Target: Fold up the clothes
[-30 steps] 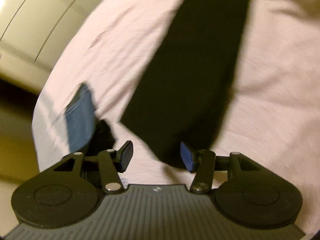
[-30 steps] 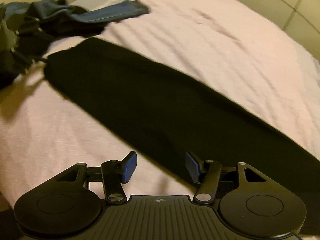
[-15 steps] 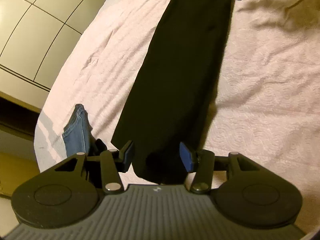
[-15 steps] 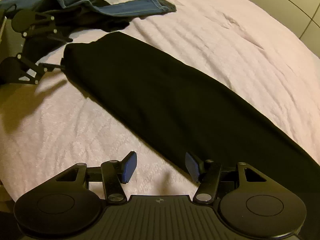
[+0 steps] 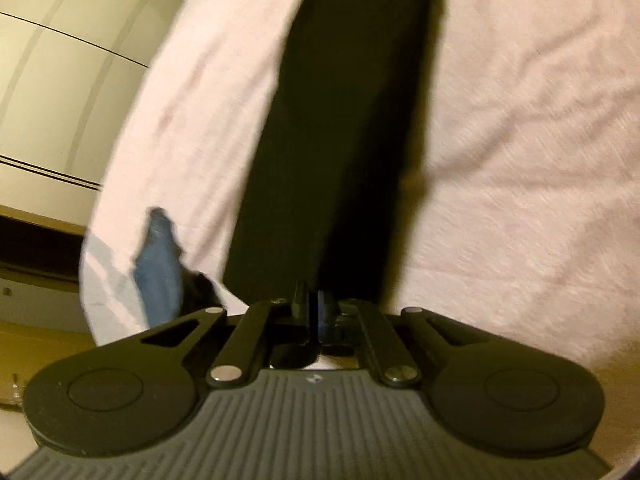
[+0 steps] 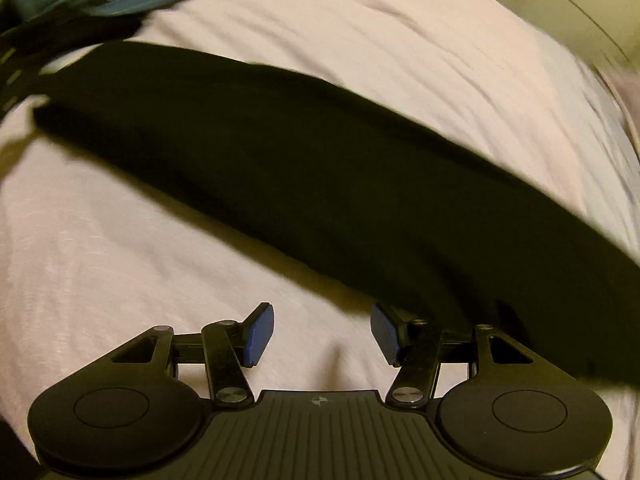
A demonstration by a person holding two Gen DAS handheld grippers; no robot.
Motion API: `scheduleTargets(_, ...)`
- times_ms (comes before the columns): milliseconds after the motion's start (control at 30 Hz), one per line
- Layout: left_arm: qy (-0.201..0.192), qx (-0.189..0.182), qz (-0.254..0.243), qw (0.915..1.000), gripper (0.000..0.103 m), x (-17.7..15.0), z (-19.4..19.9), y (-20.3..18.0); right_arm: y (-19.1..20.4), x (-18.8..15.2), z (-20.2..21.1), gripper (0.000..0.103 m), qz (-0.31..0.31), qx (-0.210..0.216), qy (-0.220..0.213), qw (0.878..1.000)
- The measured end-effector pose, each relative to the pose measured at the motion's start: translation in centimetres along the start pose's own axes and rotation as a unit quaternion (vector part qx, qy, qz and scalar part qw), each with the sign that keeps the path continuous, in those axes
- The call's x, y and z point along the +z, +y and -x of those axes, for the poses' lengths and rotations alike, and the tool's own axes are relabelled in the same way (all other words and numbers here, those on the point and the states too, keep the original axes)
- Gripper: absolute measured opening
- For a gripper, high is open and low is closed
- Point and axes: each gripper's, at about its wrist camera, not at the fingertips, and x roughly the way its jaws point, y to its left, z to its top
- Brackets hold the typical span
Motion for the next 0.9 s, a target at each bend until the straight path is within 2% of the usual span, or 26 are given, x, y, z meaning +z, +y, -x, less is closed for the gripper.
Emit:
scheduleTargets(67, 0.004, -0.005, -0.003, 1.0, 0.008, 0.4, -0.1, 0.0, -2.8, -1.2, 0.0, 0.057, -0.058, -0.013, 0.012, 0.998)
scheduleTargets(200, 0.003, -0.019, 0.012, 0.9997, 0.024, 1.3, 1.0, 1.1, -8.7, -3.8, 1.6, 0.057, -0.165, -0.047, -0.005, 0.985)
scheduleTargets(300, -0.02, -0.02, 0.012, 0.9995, 0.024, 3.2, 3.1, 2.0, -12.7, -6.0, 2.6, 0.057, -0.235, -0.072, -0.027, 0.969)
scheduleTargets(367, -0.045, -0.014, 0.007, 0.9989, 0.026, 5.3, 4.5, 2.1, -15.2, -7.5, 2.8, 0.057, -0.289, -0.071, -0.043, 0.954)
scheduleTargets(467, -0.08, -0.01, 0.009, 0.9967, 0.031, 10.7, 5.2, 2.2, -18.9, -9.2, 2.0, 0.057, -0.381, -0.033, -0.069, 0.921)
scheduleTargets(533, -0.102, -0.017, 0.009, 0.9946, 0.032, 15.3, 5.1, 1.7, -21.0, -10.0, 1.1, 0.057, -0.426, -0.004, -0.084, 0.901)
scheduleTargets(600, -0.137, -0.022, -0.004, 0.9903, 0.037, 20.4, 4.9, 0.5, -23.2, -10.8, 0.1, 0.057, -0.466, 0.025, -0.098, 0.879)
scheduleTargets(667, -0.172, -0.026, -0.02, 0.9845, 0.05, 25.3, 4.5, -1.0, -25.2, -11.1, -0.7, 0.057, -0.488, 0.046, -0.108, 0.865)
scheduleTargets(700, -0.191, -0.035, -0.032, 0.9804, 0.051, 27.9, 4.3, -1.9, -26.2, -11.2, -1.1, 0.057, -0.496, 0.056, -0.112, 0.859)
scheduleTargets(733, -0.21, -0.043, -0.043, 0.9758, 0.051, 30.4, 4.1, -2.9, -27.2, -11.3, -1.6, 0.052, -0.504, 0.073, -0.117, 0.852)
scheduleTargets(767, -0.228, -0.048, -0.057, 0.9708, 0.052, 32.8, 3.8, -3.9, -28.2, -11.3, -2.0, 0.042, -0.512, 0.094, -0.122, 0.845)
scheduleTargets(800, -0.244, -0.046, -0.078, 0.9656, 0.053, 34.6, 3.3, -4.9, -29.2, -11.2, -2.4, 0.019, -0.518, 0.111, -0.123, 0.839)
scheduleTargets(833, -0.26, -0.043, -0.099, 0.9596, 0.054, 36.4, 2.8, -5.9, -30.1, -11.1, -2.7, 0.008, -0.524, 0.125, -0.121, 0.834)
scheduleTargets(900, -0.289, -0.035, -0.142, 0.9462, 0.061, 39.9, 1.6, -8.0, -31.8, -11.0, -3.1, 0.006, -0.542, 0.157, -0.125, 0.816)
